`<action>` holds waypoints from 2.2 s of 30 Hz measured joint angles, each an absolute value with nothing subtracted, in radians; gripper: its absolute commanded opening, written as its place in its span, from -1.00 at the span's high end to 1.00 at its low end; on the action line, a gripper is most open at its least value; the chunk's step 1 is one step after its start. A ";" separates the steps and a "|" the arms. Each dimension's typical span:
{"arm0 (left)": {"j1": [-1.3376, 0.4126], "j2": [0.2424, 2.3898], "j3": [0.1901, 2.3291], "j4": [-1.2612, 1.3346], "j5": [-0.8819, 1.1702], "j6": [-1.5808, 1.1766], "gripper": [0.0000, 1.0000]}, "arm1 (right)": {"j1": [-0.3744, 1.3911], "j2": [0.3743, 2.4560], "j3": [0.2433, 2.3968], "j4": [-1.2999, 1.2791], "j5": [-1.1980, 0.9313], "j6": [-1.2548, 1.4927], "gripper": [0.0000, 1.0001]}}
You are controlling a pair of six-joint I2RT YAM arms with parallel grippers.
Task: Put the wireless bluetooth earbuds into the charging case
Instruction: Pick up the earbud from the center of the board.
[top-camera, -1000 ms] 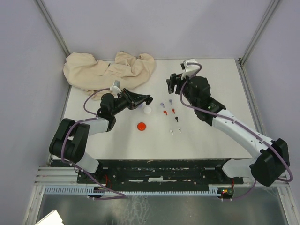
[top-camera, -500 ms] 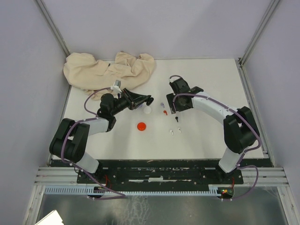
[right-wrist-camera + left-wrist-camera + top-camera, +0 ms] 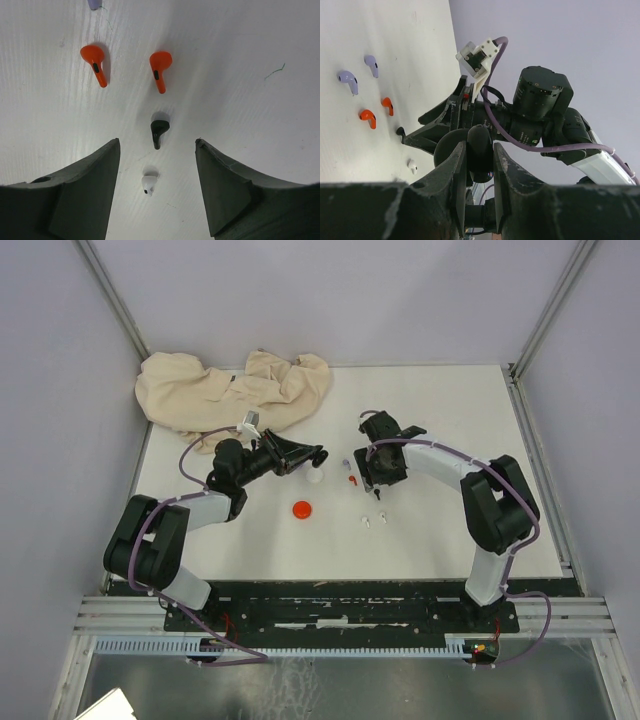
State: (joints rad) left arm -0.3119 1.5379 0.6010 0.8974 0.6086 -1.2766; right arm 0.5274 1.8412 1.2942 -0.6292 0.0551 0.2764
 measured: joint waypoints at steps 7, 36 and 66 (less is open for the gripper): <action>-0.312 1.538 0.601 0.891 0.611 -1.275 0.94 | 0.521 1.874 1.301 -0.629 0.030 0.276 -0.27; -0.312 1.546 0.601 0.890 0.612 -1.274 0.94 | 0.496 1.946 1.326 -0.629 -0.010 0.276 0.06; -0.312 1.572 0.601 0.917 0.630 -1.278 0.94 | 0.496 1.633 1.234 -0.480 -0.019 0.250 0.97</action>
State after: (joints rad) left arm -0.3119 1.5723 0.6010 0.9173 0.6304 -1.2781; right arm 0.4961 1.6333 1.2343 -0.4797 -0.0185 0.2497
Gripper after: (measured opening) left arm 0.305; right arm 0.234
